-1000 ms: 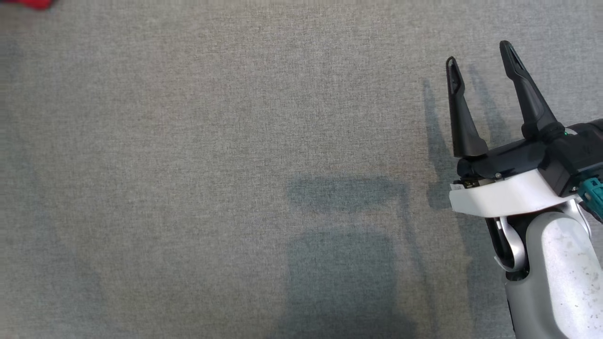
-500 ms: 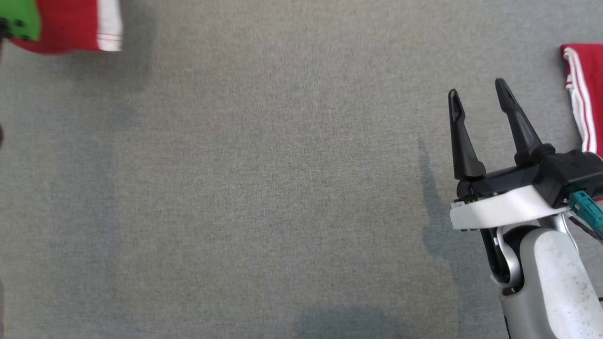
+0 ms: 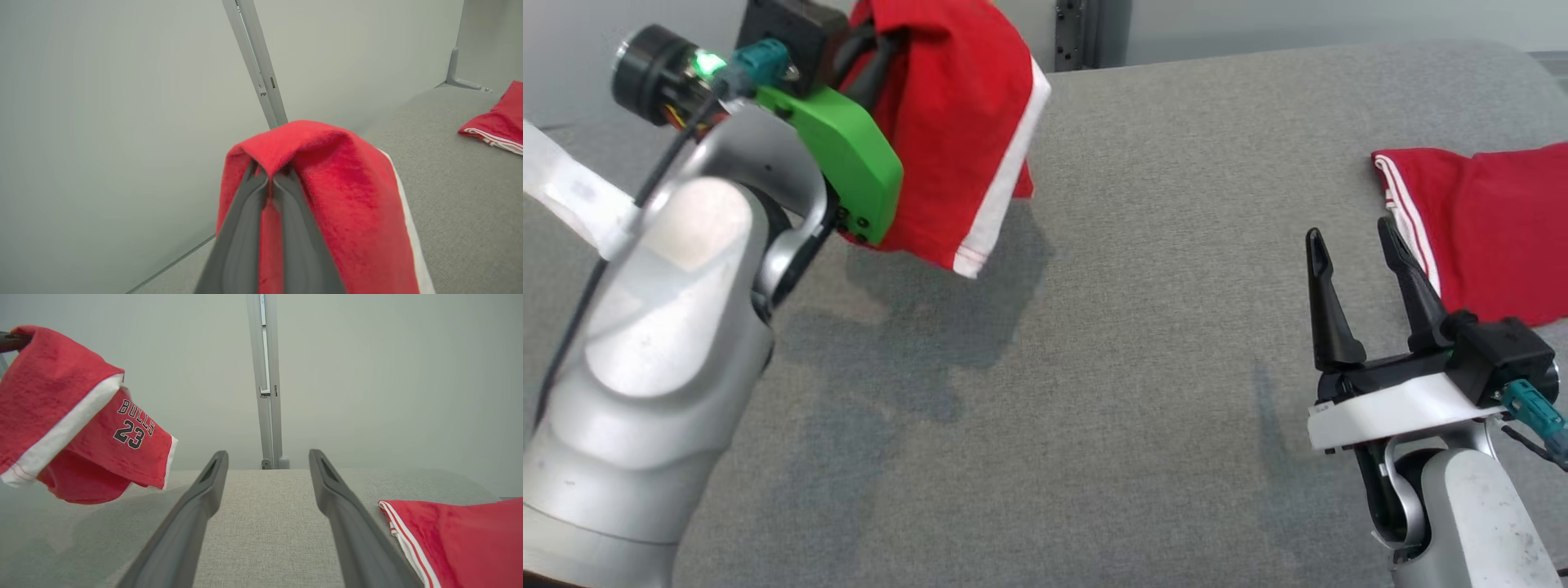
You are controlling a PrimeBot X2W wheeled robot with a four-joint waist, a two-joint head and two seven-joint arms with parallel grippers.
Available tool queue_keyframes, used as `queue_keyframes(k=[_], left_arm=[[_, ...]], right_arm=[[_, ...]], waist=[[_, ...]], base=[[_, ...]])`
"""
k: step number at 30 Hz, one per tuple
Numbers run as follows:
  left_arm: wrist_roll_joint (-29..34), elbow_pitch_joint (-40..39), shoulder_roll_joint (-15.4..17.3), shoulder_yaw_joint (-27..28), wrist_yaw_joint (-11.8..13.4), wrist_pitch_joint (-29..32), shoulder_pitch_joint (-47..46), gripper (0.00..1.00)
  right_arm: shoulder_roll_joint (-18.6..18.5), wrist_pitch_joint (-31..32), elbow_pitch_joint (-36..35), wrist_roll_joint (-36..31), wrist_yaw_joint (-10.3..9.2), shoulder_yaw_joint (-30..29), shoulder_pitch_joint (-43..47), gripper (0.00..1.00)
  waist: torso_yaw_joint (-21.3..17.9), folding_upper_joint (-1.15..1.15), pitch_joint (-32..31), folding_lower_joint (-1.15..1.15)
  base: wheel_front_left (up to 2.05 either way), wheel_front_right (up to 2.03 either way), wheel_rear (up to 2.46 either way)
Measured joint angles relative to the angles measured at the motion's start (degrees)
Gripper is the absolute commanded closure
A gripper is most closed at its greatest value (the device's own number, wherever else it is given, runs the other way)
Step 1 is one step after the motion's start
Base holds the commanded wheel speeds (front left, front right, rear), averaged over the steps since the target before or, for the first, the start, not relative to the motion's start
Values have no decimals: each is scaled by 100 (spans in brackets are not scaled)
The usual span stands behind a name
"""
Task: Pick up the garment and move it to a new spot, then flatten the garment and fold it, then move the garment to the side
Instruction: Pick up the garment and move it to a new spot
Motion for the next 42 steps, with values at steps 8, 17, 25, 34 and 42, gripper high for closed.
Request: queue_keyframes(k=[8, 17, 25, 34, 42], left_arm=[[-202, 130, -666, -174, 366, -522, 927, 100], [-414, 1367, -1310, -372, 535, -1191, 1628, 100], [-487, 1946, -1489, -465, 549, -1903, 1874, 0], [-515, 1782, -1414, -437, 644, -2510, 2186, 0], [-650, 1096, -1062, 1, 1059, -2764, 3076, 0]], right_arm=[[-1, -99, 98, 160, -1, 55, 88, 0], [-1, -211, 256, 211, -1, 122, 83, 0], [0, -250, 424, 230, -1, 103, 119, 0], [3, -170, 516, 164, 0, 64, 295, 0], [2, -115, 561, 152, -1, 64, 565, 0]], waist=[[-580, 0, -113, 0], [-1107, 0, 30, 0], [-1140, 0, -16, 0], [-775, 0, -362, 0], [-454, 0, -767, 0]], base=[[0, 0, 0], [0, 0, 0], [0, 0, 0], [0, 0, 0], [0, 0, 0]])
